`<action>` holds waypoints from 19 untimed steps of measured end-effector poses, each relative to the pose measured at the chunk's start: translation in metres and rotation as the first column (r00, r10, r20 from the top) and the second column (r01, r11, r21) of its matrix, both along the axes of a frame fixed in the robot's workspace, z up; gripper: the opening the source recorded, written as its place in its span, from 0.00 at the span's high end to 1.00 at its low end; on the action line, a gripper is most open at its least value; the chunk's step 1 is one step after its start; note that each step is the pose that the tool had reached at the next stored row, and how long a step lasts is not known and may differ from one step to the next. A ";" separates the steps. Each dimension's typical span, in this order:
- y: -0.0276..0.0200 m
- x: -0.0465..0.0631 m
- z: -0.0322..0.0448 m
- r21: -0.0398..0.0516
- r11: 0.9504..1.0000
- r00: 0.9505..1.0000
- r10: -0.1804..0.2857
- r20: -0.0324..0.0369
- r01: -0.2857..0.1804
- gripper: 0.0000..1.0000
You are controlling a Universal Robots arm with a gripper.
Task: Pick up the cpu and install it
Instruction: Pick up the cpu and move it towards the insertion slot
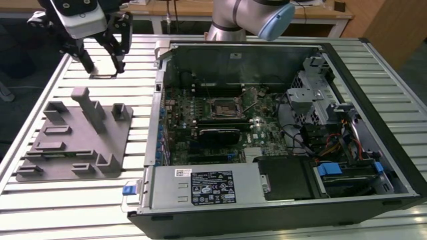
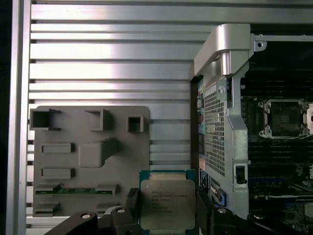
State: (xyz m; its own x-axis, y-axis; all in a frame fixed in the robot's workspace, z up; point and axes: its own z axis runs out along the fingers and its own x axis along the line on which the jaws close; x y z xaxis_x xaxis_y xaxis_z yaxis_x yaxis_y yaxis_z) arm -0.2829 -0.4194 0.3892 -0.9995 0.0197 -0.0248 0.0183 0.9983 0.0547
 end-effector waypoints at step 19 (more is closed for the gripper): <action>0.0000 0.051 0.0000 0.000 1.000 1.000 0.000 0.000 0.000 0.46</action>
